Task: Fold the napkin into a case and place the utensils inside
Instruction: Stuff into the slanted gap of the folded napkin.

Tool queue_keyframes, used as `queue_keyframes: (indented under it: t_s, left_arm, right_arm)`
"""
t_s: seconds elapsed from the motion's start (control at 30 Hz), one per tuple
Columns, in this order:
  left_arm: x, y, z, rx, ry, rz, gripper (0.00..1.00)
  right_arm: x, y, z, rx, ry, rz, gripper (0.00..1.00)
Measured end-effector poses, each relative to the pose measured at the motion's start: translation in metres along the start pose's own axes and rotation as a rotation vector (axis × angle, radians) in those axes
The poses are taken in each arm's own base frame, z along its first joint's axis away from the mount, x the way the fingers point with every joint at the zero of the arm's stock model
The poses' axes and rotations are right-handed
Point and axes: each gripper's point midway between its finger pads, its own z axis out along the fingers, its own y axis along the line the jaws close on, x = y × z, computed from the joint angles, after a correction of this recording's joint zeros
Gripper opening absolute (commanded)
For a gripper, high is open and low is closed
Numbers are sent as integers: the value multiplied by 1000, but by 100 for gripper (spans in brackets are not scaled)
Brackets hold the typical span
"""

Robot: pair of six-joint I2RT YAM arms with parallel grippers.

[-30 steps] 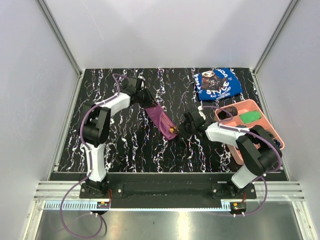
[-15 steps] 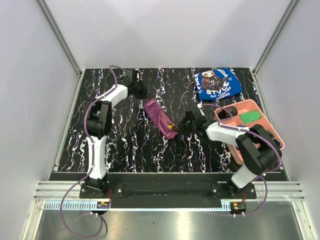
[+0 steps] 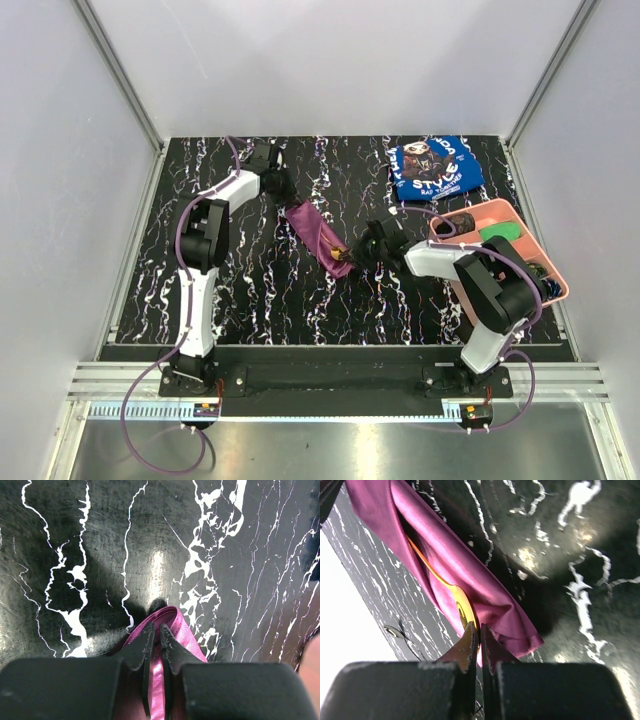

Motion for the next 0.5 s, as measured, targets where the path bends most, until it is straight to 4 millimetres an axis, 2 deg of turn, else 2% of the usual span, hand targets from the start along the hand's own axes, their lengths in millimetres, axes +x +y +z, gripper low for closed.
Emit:
queue_keyframes:
  t_s: [0.1, 0.13, 0.2, 0.23, 0.3, 0.33, 0.37, 0.43, 0.47, 0.5]
  left_arm:
    - [0, 0, 0, 0, 0, 0, 16]
    - [0, 0, 0, 0, 0, 0, 26]
    - [0, 0, 0, 0, 0, 4, 36]
    - [-1, 0, -1, -1, -2, 4, 45]
    - [0, 1, -5, -7, -5, 4, 53]
    - [1, 2, -10, -13, -6, 1, 57]
    - [1, 1, -18, -17, -8, 1, 69]
    - [2, -2, -39, -21, -16, 8, 72]
    - [1, -5, -54, -23, -32, 10, 72]
    - [1, -6, -72, -29, -49, 11, 72]
  right_arm:
    - [-2, 6, 5, -14, 2, -8, 9]
    - [-2, 8, 6, -18, 5, -10, 19]
    - [-3, 12, 8, -26, 10, -16, 29]
    - [-3, 12, 9, -28, 11, -20, 38]
    - [-2, 13, 9, -33, 18, -31, 46]
    - [-1, 12, 8, -32, 25, -36, 48]
    - [0, 11, 7, -29, 32, -41, 54]
    - [2, 10, 2, -20, 43, -55, 59]
    - [3, 10, -3, -16, 50, -66, 67]
    - [4, 11, -9, -15, 55, -81, 70]
